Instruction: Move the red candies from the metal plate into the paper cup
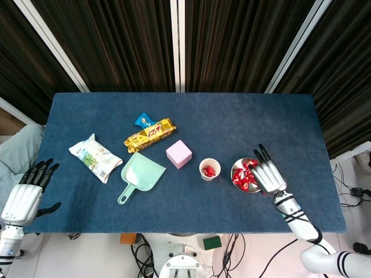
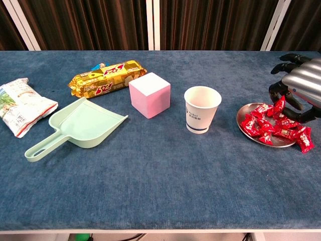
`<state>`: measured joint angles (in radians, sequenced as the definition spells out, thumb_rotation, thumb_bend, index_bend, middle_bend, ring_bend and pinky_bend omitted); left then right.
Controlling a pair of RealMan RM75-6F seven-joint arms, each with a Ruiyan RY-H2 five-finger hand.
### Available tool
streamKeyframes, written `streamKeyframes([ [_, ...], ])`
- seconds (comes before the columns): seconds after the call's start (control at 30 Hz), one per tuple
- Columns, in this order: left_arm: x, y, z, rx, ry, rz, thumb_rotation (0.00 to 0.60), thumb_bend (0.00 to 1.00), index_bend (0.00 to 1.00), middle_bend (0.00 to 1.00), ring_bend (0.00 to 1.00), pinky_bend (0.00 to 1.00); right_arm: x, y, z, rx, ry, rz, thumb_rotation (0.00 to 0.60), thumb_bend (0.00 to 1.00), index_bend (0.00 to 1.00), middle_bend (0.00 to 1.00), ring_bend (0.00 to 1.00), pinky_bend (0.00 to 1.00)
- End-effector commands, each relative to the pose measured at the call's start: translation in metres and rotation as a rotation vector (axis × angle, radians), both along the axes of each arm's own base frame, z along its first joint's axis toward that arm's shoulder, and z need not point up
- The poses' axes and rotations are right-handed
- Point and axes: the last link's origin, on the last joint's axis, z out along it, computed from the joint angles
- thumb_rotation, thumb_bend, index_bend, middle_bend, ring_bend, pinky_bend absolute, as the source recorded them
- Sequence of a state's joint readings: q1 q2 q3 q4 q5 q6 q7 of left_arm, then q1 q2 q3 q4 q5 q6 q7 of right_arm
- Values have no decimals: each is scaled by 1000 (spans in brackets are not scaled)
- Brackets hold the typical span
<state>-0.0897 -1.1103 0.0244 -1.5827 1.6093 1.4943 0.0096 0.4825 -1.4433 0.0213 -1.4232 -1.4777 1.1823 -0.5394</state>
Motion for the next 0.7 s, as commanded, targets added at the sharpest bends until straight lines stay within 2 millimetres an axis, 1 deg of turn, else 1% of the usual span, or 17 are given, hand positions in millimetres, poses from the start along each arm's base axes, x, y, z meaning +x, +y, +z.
streamKeyframes([
  [0.03,0,0,0,0,0,-1,600,97,90,31,1,151,17,-5,9,-25,-31,43,600,562,923,718,136,0],
  [0.1,0,0,0,0,1,-2,600,97,90,31,1,151,29,-7,10,-28,-47,69,600,561,924,718,136,0],
  [0.2,1,-1,-1,-1,2,-2,600,97,89,31,1,151,54,-13,8,-32,-79,117,600,562,924,718,136,0],
  [0.23,1,-1,0,-1,2,-2,600,97,89,31,1,151,63,-15,5,-34,-88,135,600,562,924,718,136,0],
  [0.33,0,0,0,0,1,0,600,98,89,31,1,151,83,-19,-4,-35,-98,168,600,562,925,718,136,0],
  [0.43,-1,0,1,3,-2,4,600,98,89,31,1,151,101,-21,-19,-32,-89,198,600,560,925,718,136,0],
  [0.57,-2,-1,3,6,-7,9,600,98,90,31,1,151,113,-24,-35,-22,-64,214,600,560,922,718,136,0],
  [0.7,-3,-1,5,8,-12,7,600,98,90,31,1,151,118,-27,-44,-25,-48,214,600,560,918,718,135,0],
])
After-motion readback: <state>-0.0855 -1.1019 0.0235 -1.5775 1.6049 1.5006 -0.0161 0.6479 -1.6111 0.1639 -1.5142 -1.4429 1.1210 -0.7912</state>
